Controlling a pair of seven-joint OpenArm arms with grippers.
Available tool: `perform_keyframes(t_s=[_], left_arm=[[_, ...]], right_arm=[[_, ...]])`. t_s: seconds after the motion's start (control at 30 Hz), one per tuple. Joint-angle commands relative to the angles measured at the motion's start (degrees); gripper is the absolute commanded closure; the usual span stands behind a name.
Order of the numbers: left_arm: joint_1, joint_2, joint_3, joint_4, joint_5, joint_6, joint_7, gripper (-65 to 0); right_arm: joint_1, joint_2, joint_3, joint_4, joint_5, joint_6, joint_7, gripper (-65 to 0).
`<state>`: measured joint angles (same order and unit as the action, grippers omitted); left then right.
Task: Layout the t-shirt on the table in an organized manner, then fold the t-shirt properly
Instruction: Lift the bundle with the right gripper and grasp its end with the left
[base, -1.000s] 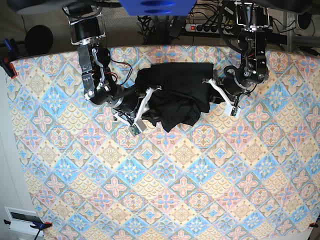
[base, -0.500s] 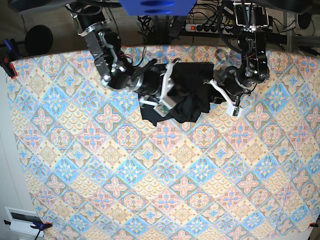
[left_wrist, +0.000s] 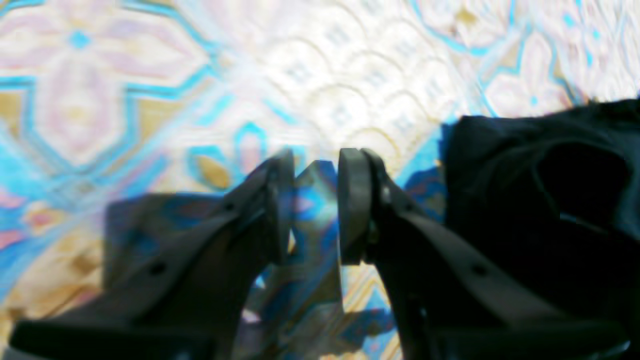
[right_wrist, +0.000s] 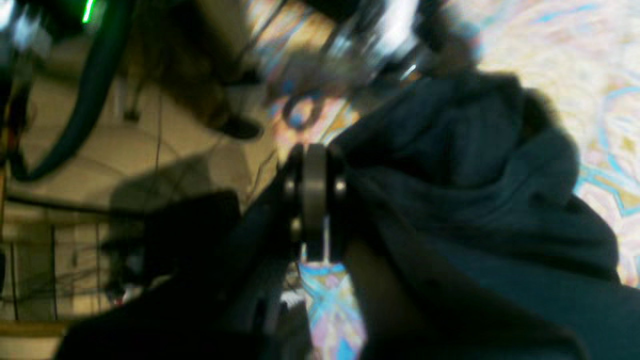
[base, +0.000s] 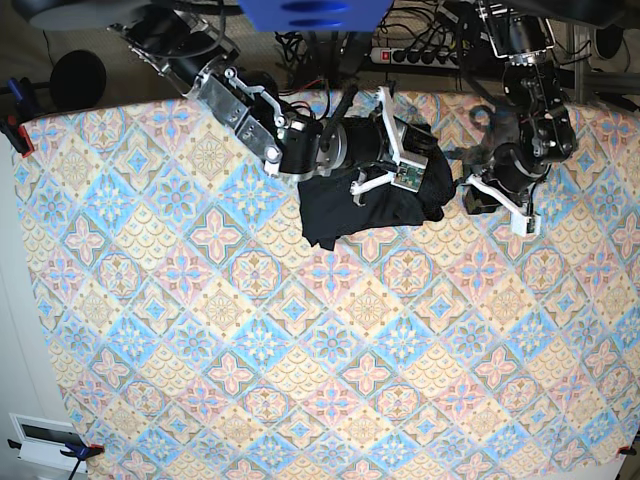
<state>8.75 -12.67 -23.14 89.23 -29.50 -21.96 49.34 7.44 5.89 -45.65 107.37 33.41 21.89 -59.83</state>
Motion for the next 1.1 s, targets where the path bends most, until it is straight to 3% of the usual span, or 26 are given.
perform_keyframes(t_s=[0.0,0.13,0.37,0.53,0.67,0.93,1.07], left_arm=[[-0.6,-0.6,-0.8,0.9,-0.6,-0.2,-0.9,-14.1],[-0.4,-0.9,-3.5,1.1,-2.5,-0.2,-0.7,-14.1],[-0.5,-1.4,-8.9,1.1,-7.3,-0.2,-0.7,-14.1],[-0.8,-0.9,-8.5,1.3,-7.7,-0.2,-0.6,-14.3],[-1.6,-0.6,-3.7,1.5,-7.8,-0.2,0.4,-14.5],[-4.7,-0.2,-0.7,2.1,-13.4,0.2,3.5,-14.5],[-8.6,-0.2,5.4,-1.5,-11.3,3.4,3.2,-14.2]], right_arm=[[1.7,-0.4,0.4,0.9,0.5,-0.1,0.4,-1.7],[1.3,-0.1,0.3,1.5,0.3,-0.1,-1.4,-5.8],[-2.4,4.0,0.9,2.4,0.1,-0.2,-1.2,-6.9],[-2.6,4.0,7.9,2.6,0.1,-0.4,1.5,-7.1],[-2.6,3.9,12.4,2.2,0.2,-0.4,4.2,-7.3],[-2.4,3.7,12.7,-7.3,0.1,-0.4,4.6,-7.3],[-2.4,3.7,12.5,-11.8,0.1,-0.4,4.5,-7.3]])
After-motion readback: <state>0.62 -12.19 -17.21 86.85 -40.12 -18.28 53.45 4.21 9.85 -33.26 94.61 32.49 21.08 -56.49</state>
